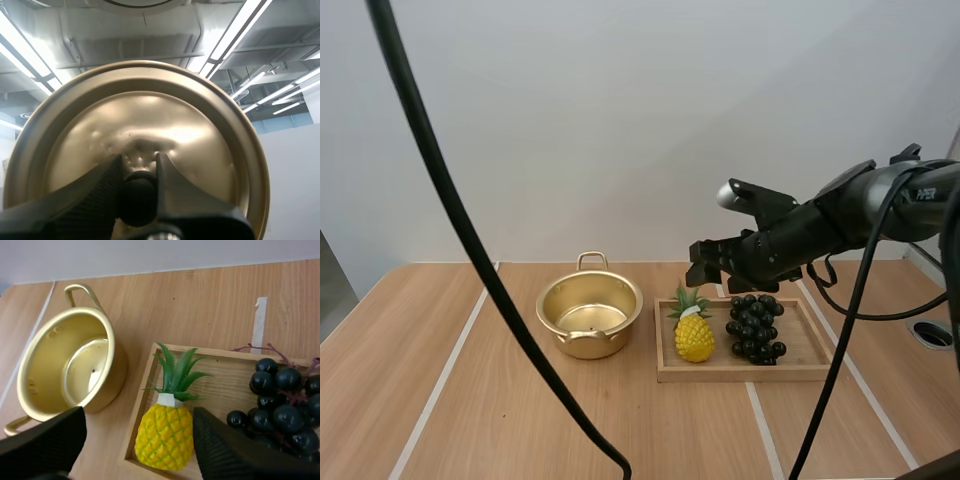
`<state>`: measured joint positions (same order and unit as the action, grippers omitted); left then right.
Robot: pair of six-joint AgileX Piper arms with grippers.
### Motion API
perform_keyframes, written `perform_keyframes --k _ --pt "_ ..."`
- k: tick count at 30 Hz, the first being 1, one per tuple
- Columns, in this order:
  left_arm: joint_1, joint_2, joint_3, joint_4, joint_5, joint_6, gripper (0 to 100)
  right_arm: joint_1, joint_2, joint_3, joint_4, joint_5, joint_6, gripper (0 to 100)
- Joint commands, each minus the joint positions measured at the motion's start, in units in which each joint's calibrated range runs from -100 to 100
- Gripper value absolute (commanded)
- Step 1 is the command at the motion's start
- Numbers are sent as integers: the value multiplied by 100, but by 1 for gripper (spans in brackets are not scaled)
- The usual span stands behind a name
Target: Open the pot, put the pineapple inside, and close it
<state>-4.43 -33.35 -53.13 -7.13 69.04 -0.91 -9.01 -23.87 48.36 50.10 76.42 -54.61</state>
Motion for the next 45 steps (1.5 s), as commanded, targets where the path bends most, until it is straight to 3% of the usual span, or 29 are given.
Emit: perform_keyframes --k 1,9,16,32,38,45 --pt "-20 -54 -21 -27 -729 -352 0 496 132 -48 -1015 -444 -206 100" --pt "-20 -102 -21 183 -881 -352 0 1292 177 -48 -1927 -1760 421 100" --pt "-20 -102 -21 183 -881 -352 0 1392 208 -48 -3164 -2507 1373 100" --pt "-20 -102 -21 183 -881 -352 0 1392 1402 -48 -3200 -2359 1675 100" --pt "-20 -102 -21 183 -881 -352 0 1392 1643 -48 -3190 -2856 1666 100" --pt "-20 -102 -21 183 -881 -352 0 1392 1643 -48 -3096 -3022 1129 100"
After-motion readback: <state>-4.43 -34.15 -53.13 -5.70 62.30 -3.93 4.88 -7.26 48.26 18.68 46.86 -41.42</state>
